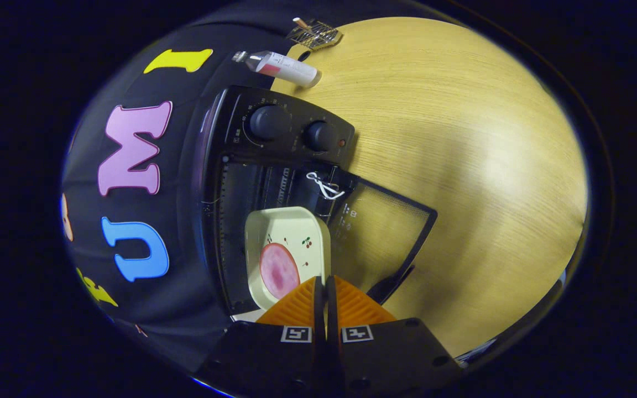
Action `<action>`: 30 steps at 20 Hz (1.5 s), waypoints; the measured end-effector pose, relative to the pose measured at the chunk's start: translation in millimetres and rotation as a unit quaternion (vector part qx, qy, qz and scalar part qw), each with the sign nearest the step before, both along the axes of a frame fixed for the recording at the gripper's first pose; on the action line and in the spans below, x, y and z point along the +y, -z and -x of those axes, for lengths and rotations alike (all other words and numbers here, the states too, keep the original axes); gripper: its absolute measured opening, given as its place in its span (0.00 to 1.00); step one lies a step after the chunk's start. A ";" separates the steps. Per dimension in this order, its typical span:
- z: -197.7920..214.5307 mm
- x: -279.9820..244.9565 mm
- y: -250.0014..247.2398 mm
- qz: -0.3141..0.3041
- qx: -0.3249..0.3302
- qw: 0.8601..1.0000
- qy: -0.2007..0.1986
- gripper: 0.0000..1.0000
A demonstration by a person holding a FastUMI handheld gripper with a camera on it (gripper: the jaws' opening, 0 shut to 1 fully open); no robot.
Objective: Open the toaster oven, put the food inside, and close the toaster oven door.
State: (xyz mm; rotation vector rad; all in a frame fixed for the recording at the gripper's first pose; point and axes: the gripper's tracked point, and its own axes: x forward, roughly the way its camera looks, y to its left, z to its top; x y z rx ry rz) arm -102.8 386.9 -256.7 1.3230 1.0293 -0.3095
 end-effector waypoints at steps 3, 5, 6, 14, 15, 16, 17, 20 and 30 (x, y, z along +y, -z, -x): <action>-16.5 15.4 5.1 0.003 0.014 0.999 0.037 0.06; -26.9 25.3 8.1 0.003 0.022 0.998 0.064 0.06; -33.2 30.0 9.4 0.002 0.025 0.997 0.077 0.05; -58.5 46.7 24.5 0.014 0.056 0.988 0.143 0.06; -60.8 46.1 25.4 0.017 0.056 0.987 0.151 0.06; -62.8 45.0 27.2 0.020 0.056 0.986 0.158 0.06; -65.0 46.8 28.4 0.017 0.055 0.985 0.160 0.06; -69.8 48.6 29.8 0.011 0.054 0.985 0.165 0.07; -68.1 63.1 10.8 -0.045 0.032 0.986 0.159 0.43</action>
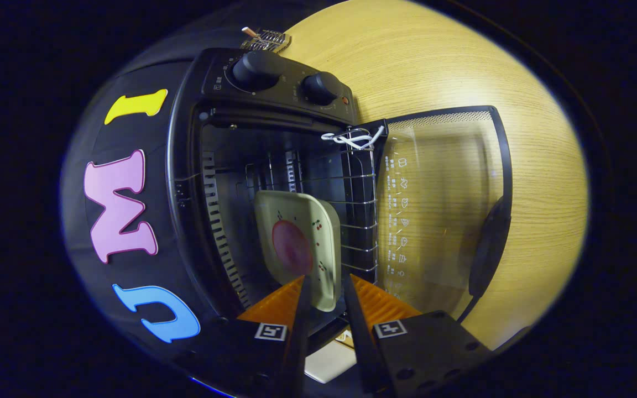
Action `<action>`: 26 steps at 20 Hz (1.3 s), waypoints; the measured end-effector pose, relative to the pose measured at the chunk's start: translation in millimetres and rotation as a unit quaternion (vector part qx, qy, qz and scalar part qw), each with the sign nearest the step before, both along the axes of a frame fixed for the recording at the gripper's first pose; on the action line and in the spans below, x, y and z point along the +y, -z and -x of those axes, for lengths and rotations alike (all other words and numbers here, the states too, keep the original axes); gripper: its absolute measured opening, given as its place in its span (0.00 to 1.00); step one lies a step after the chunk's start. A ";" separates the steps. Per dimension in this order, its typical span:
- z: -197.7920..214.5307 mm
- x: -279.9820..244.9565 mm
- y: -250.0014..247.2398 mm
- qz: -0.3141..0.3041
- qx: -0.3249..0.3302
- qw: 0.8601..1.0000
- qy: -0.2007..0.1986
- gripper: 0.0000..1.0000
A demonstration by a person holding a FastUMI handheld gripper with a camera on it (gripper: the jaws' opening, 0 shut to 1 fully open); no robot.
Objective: Open the toaster oven, put the food inside, and close the toaster oven door.
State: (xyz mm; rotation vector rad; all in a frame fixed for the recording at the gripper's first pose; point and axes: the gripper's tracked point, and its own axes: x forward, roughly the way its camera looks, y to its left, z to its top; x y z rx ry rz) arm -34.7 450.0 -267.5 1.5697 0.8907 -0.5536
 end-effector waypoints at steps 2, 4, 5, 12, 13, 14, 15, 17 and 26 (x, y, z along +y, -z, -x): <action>7.0 -4.8 -5.9 0.003 -0.004 1.000 -0.008 0.58; 13.0 -0.1 -17.3 -0.016 -0.014 0.999 -0.031 0.66; 17.2 3.2 -26.1 -0.032 -0.021 0.998 -0.046 0.70; 55.6 -10.1 -61.1 -0.001 -0.075 0.980 -0.186 0.99; 63.2 -11.2 -61.8 0.001 -0.078 0.976 -0.205 0.99; 70.6 -12.8 -62.9 0.006 -0.083 0.971 -0.226 0.98; 78.5 -15.7 -64.0 0.016 -0.090 0.965 -0.248 0.98; 98.5 -22.2 -59.5 0.047 -0.095 0.948 -0.299 0.98; 169.5 -39.1 -6.3 0.245 -0.088 0.810 -0.525 0.99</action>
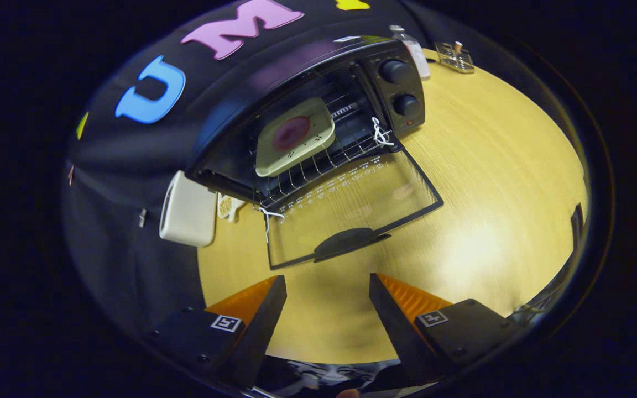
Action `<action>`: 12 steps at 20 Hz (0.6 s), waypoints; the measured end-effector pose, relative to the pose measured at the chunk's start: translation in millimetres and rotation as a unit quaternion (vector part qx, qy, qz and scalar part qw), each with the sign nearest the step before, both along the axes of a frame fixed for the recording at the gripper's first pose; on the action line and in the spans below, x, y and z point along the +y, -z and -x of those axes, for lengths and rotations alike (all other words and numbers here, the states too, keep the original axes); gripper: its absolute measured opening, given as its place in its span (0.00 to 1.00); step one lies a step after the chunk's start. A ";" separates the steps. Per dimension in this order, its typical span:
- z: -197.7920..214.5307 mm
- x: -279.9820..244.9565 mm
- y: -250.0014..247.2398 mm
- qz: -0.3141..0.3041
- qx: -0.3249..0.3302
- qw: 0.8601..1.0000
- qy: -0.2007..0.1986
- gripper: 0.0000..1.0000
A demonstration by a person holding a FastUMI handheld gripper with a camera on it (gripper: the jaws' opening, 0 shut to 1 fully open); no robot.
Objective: Open the toaster oven, put the food inside, and close the toaster oven door.
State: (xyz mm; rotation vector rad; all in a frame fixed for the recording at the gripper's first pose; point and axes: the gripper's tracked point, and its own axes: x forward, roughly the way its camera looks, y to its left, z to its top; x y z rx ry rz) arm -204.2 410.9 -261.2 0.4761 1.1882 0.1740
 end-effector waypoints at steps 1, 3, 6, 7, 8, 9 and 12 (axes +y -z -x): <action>3.3 -1.1 7.2 0.024 -0.009 0.999 -0.023 0.99; 5.5 -5.8 22.3 0.073 -0.031 0.995 -0.062 0.99; 1.1 -11.5 45.6 0.121 -0.060 0.986 -0.098 0.99; 0.3 -11.7 51.5 0.129 -0.061 0.984 -0.103 0.99; -0.7 -11.4 56.6 0.133 -0.062 0.983 -0.106 0.99; -1.2 -11.7 61.6 0.139 -0.062 0.982 -0.109 0.99; -5.5 -6.2 71.5 0.148 -0.066 0.980 -0.118 0.99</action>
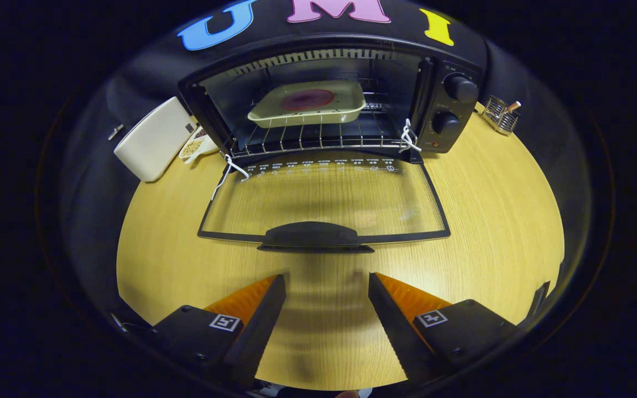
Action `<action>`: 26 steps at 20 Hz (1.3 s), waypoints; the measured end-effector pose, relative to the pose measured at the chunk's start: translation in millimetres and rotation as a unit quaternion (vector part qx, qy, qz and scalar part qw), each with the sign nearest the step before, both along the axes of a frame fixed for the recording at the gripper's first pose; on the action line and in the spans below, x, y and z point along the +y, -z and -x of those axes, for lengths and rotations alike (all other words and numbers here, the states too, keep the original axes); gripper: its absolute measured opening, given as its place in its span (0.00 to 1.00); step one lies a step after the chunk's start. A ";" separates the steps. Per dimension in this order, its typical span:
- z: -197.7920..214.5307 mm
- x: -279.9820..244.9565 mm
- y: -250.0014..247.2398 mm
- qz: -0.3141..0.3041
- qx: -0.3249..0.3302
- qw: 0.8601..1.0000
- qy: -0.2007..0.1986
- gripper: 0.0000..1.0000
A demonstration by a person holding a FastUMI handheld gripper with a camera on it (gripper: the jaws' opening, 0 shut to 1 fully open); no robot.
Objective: Open the toaster oven, put the food inside, and close the toaster oven door.
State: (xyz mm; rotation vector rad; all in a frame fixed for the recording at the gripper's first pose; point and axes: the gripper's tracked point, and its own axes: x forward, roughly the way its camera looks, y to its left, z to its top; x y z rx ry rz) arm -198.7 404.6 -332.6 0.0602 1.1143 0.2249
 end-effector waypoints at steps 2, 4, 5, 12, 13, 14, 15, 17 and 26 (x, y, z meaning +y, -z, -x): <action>-2.8 5.0 2.5 -0.002 -0.002 1.000 0.000 0.99; -6.9 8.0 4.9 -0.001 -0.005 1.000 0.004 0.99; -7.8 9.7 7.4 -0.003 -0.002 1.000 0.005 0.99; -21.1 10.7 12.6 -0.002 -0.004 1.000 0.023 1.00; -20.3 10.3 12.6 -0.005 0.000 1.000 0.026 1.00; -21.2 10.4 12.1 -0.005 0.002 1.000 0.027 1.00; -20.9 10.5 11.8 -0.002 0.001 1.000 0.025 1.00; -20.9 10.0 7.3 -0.001 -0.009 1.000 0.022 0.99; -21.1 7.8 -32.3 -0.040 -0.052 0.997 0.048 0.99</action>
